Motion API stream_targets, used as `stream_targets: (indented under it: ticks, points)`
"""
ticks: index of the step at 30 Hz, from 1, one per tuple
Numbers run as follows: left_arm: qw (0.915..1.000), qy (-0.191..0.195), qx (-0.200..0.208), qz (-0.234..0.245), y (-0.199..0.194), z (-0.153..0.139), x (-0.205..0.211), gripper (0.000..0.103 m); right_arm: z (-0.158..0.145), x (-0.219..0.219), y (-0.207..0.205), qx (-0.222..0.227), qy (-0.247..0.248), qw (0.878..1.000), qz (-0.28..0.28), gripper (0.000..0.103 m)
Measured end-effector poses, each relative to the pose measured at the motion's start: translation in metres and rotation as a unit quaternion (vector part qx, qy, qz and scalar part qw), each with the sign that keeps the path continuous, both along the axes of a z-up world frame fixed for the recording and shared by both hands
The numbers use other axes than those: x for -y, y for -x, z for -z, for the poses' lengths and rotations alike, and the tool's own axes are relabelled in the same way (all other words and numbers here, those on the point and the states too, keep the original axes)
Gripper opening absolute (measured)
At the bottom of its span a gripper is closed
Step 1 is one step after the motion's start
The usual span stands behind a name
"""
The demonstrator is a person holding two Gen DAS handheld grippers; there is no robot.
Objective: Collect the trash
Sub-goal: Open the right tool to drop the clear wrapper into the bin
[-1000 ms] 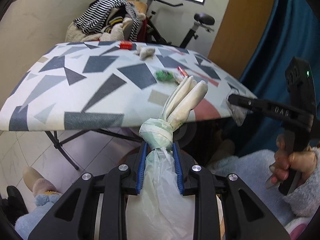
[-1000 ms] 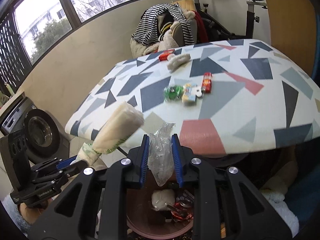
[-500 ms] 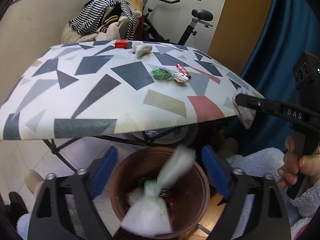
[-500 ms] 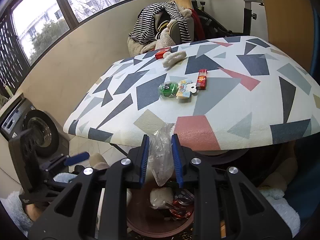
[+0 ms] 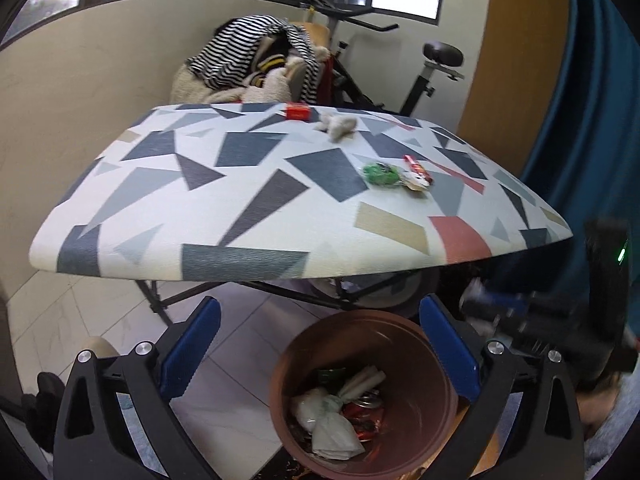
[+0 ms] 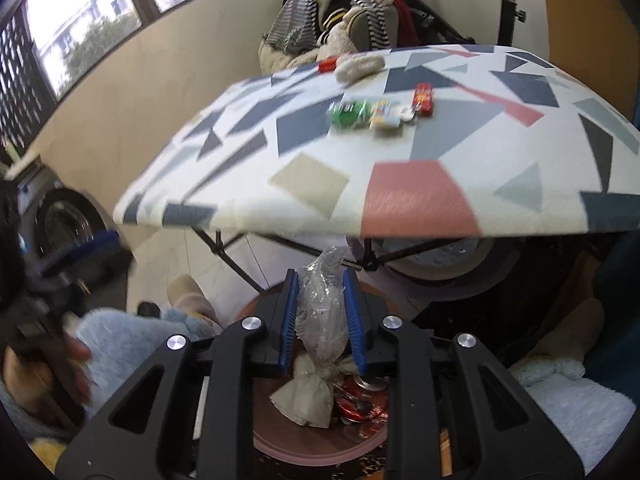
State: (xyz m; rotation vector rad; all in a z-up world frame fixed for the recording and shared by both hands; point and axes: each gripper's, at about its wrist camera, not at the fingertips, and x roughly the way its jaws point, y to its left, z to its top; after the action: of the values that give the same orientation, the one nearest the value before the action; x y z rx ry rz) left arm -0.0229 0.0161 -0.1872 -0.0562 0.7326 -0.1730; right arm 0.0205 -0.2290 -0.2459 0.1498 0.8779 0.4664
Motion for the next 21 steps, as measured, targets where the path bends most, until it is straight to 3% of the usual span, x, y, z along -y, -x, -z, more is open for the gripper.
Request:
stream_targets:
  ticks: [7, 17, 19, 21]
  points:
    - [0.9996, 0.009, -0.018, -0.021, 0.000, 0.010, -0.009, 0.097, 0.042, -0.035, -0.006, -0.040, 0.058, 0.996, -0.047, 0.026]
    - [0.9997, 0.001, -0.020, -0.010, 0.002, 0.016, -0.005, 0.097, 0.054, -0.037, 0.001, -0.031, 0.061, 0.997, -0.046, 0.031]
    - [0.9998, 0.000, -0.019, -0.008, 0.002, 0.015, -0.004, 0.097, 0.053, -0.036, 0.002, -0.025, 0.058, 0.997, -0.038, 0.036]
    - [0.9998, -0.002, -0.018, -0.007, 0.002, 0.015, -0.003, 0.097, 0.052, -0.037, 0.007, -0.020, 0.059, 0.998, -0.033, 0.051]
